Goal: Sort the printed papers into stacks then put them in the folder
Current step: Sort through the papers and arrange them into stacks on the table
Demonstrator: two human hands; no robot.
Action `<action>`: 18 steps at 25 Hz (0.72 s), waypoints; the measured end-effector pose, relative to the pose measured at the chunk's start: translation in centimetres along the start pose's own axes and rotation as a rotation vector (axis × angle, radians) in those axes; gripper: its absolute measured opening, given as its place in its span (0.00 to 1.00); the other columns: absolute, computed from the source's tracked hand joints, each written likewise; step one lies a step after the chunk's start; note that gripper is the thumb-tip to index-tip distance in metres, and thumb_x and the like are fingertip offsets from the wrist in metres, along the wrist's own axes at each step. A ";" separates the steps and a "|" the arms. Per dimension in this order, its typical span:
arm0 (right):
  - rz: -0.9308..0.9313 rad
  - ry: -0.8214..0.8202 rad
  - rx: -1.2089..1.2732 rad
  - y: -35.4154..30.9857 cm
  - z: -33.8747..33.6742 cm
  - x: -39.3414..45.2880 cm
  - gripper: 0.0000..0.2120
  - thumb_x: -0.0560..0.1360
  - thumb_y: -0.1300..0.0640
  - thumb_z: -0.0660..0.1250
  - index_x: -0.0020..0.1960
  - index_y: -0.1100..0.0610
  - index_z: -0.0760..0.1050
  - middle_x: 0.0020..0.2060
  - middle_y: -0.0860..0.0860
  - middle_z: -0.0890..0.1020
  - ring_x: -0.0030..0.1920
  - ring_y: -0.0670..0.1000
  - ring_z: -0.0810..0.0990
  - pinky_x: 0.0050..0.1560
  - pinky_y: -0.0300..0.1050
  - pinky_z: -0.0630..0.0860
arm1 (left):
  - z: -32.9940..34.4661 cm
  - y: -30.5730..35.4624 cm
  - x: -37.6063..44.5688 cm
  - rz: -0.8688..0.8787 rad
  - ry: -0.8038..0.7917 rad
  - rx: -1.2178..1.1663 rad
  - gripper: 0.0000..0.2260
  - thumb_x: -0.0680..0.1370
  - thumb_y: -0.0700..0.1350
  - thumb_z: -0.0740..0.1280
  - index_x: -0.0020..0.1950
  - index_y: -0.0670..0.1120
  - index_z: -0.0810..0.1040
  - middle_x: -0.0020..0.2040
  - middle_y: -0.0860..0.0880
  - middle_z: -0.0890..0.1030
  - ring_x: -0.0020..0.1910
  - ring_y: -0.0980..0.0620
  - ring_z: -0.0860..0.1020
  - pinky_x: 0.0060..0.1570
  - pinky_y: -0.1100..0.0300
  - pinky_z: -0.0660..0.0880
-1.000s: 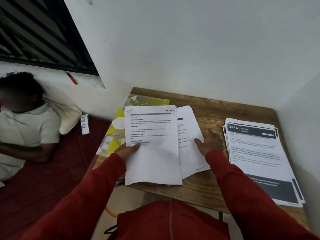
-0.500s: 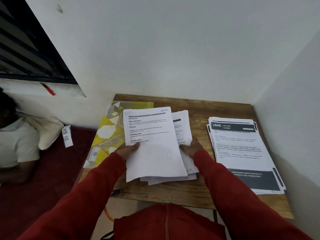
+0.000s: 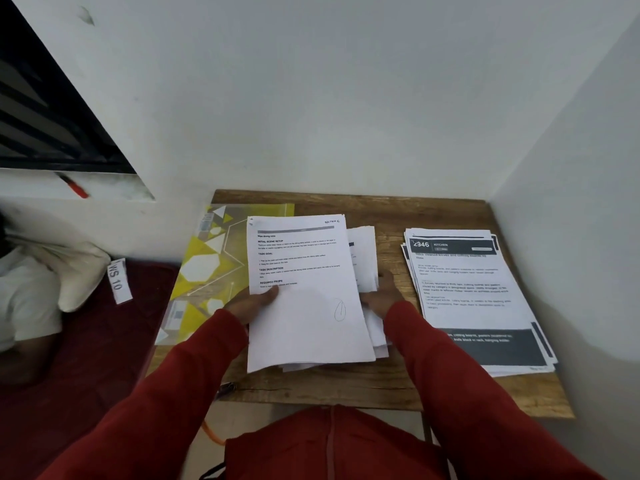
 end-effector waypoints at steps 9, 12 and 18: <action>-0.165 0.205 -0.020 -1.0 -10.5 -1.4 0.26 0.72 0.69 0.70 0.68 0.58 0.69 0.57 0.53 0.77 0.60 0.58 0.76 0.57 0.46 0.71 | -0.3 2.0 -0.3 0.121 0.017 -0.066 0.16 0.77 0.43 0.68 0.64 0.42 0.76 0.59 0.38 0.81 0.57 0.35 0.79 0.57 0.35 0.74; -0.085 0.245 -0.277 0.1 -13.1 -0.8 0.30 0.73 0.67 0.70 0.72 0.59 0.64 0.67 0.56 0.73 0.67 0.60 0.71 0.63 0.48 0.67 | -1.3 2.2 -0.6 0.133 0.036 -0.062 0.16 0.77 0.43 0.68 0.65 0.42 0.75 0.59 0.37 0.80 0.56 0.35 0.79 0.57 0.34 0.74; -0.289 0.456 -0.439 -2.8 -8.7 -3.2 0.25 0.75 0.45 0.69 0.69 0.53 0.71 0.61 0.56 0.76 0.62 0.61 0.73 0.61 0.58 0.70 | -0.5 2.9 -2.4 0.173 0.021 -0.083 0.19 0.75 0.44 0.72 0.64 0.42 0.76 0.58 0.38 0.81 0.55 0.36 0.80 0.55 0.37 0.77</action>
Point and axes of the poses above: each hand's wrist, its own x-axis towards the middle knuckle, its own z-axis out of the palm, y = z × x, the point moved 7 cm from there along x, towards the middle knuckle
